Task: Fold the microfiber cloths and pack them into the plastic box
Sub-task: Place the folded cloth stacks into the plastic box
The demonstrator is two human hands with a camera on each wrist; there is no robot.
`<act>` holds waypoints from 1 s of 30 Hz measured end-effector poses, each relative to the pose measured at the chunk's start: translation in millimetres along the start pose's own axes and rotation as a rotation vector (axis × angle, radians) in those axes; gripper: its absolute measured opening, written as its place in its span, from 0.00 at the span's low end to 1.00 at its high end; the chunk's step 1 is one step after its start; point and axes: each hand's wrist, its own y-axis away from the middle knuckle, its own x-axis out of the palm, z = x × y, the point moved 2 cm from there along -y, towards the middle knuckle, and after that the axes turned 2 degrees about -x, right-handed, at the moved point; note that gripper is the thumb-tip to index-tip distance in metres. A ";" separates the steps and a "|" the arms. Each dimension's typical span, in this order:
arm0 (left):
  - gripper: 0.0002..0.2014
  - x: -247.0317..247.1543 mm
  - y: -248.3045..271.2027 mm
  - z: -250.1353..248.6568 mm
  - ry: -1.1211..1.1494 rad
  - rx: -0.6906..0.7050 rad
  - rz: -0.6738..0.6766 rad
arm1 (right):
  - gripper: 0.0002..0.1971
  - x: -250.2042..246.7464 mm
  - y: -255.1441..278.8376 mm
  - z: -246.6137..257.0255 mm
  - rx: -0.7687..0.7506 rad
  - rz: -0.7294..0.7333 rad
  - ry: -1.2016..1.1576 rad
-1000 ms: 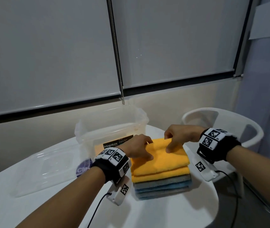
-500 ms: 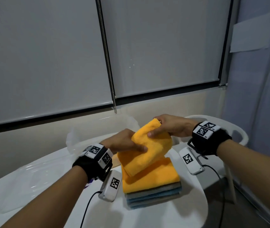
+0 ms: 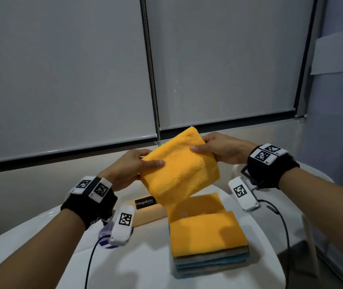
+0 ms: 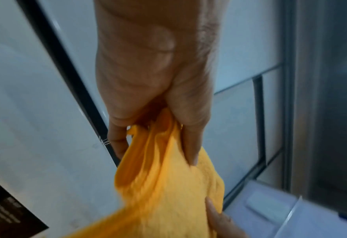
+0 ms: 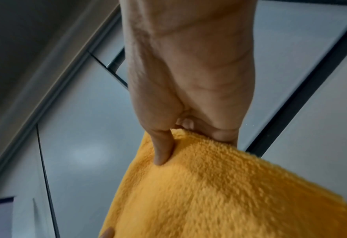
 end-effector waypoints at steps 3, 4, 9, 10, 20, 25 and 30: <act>0.26 -19.5 1.8 4.8 0.354 0.029 -0.123 | 0.17 14.9 -18.3 12.3 -0.065 -0.031 -0.193; 0.25 -24.6 1.7 6.7 0.446 0.035 -0.148 | 0.16 21.1 -26.1 16.6 -0.089 -0.043 -0.261; 0.24 -44.6 8.9 22.4 0.636 -0.107 -0.221 | 0.17 50.3 -61.4 29.9 -0.129 -0.095 -0.425; 0.26 -48.8 10.7 27.1 0.605 -0.159 -0.228 | 0.18 54.7 -67.6 31.8 -0.131 -0.097 -0.434; 0.42 -51.1 15.1 62.1 0.733 -0.474 0.030 | 0.20 75.6 -101.0 54.0 -0.202 0.027 -0.382; 0.44 -33.8 2.5 62.0 1.192 -0.224 0.101 | 0.20 70.9 -86.5 60.0 -0.224 0.219 -0.319; 0.30 -36.9 4.4 58.2 0.956 -0.020 0.001 | 0.22 44.2 -62.7 51.3 -0.210 0.257 -0.202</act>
